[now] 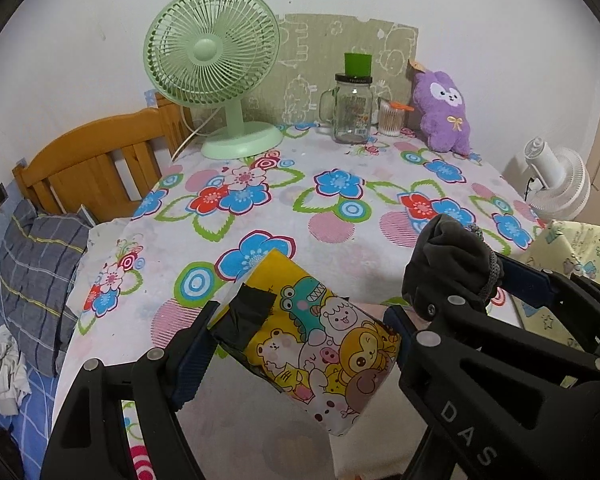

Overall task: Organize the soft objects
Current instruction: 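Raise the cartoon tissue pack and grey glove above the bed with both tools, then carry the tissue pack and glove over the yellow-green box with both tools, then open the left tool over the box while the right tool releases the glove, then withdraw both tools from the box back toward the white towels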

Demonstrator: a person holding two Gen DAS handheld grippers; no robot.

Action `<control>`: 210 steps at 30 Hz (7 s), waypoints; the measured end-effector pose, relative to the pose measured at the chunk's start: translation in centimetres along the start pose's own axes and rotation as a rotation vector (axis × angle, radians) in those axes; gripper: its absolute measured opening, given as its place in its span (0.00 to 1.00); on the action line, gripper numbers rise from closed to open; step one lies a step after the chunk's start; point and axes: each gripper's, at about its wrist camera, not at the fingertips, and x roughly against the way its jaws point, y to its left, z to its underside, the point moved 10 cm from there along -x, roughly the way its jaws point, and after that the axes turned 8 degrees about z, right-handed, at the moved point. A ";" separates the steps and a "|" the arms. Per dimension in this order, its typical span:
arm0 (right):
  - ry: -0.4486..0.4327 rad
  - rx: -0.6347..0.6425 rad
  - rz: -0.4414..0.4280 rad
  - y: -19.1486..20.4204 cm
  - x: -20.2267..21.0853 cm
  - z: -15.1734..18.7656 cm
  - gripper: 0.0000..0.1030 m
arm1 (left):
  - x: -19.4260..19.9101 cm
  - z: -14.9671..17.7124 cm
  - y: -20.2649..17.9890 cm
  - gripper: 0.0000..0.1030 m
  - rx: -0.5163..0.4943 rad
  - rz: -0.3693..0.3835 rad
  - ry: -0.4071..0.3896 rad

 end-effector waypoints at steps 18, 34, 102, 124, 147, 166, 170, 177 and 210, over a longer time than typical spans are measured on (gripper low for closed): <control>-0.066 -0.021 0.016 -2.7 5.5 0.2 0.58 | 4.7 -0.1 -3.3 0.80 -0.037 0.024 -0.065; -0.109 -0.051 0.060 -7.0 9.0 -0.5 0.58 | 6.5 -1.5 -7.6 0.80 -0.076 0.071 -0.099; -0.036 -0.213 0.185 -27.6 4.0 2.2 0.58 | -2.3 -1.4 -27.7 0.96 -0.271 0.262 0.018; -0.037 -0.199 0.137 -25.6 4.1 1.6 0.77 | -1.0 -1.5 -26.2 0.99 -0.261 0.265 0.039; -0.131 -0.181 0.187 -21.7 10.2 1.1 0.87 | 4.9 -2.0 -22.7 0.99 -0.258 0.278 -0.055; -0.199 -0.143 0.208 -16.8 14.1 1.1 0.97 | 9.1 -1.4 -17.8 0.99 -0.226 0.258 -0.117; -0.210 -0.130 0.201 -15.6 14.5 1.2 0.97 | 9.6 -1.2 -16.7 0.99 -0.218 0.249 -0.126; -0.222 -0.116 0.176 -13.4 14.8 1.6 0.98 | 10.0 -0.5 -14.6 0.99 -0.205 0.228 -0.134; -0.101 -0.047 0.076 -6.3 7.0 4.8 0.98 | 3.6 4.3 -6.9 0.99 -0.109 0.126 0.021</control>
